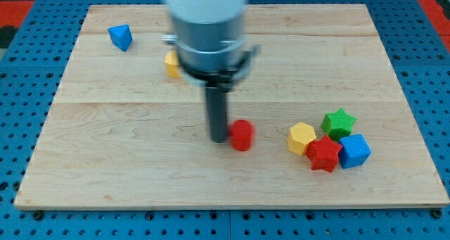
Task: Move the yellow heart bottom to the red circle
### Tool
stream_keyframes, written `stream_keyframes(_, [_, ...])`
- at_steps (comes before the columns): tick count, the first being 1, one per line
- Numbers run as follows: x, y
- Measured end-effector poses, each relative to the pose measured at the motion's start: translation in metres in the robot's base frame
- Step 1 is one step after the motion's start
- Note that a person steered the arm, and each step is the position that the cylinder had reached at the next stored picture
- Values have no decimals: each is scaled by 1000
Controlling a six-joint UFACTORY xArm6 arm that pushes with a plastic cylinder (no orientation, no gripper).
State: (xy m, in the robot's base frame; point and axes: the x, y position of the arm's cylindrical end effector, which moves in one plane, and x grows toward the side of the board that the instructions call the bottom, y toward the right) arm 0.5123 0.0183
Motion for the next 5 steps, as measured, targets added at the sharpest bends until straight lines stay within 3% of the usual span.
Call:
stream_keyframes(3, [0, 47])
stream_keyframes(4, [-23, 10])
stream_keyframes(5, [-85, -4])
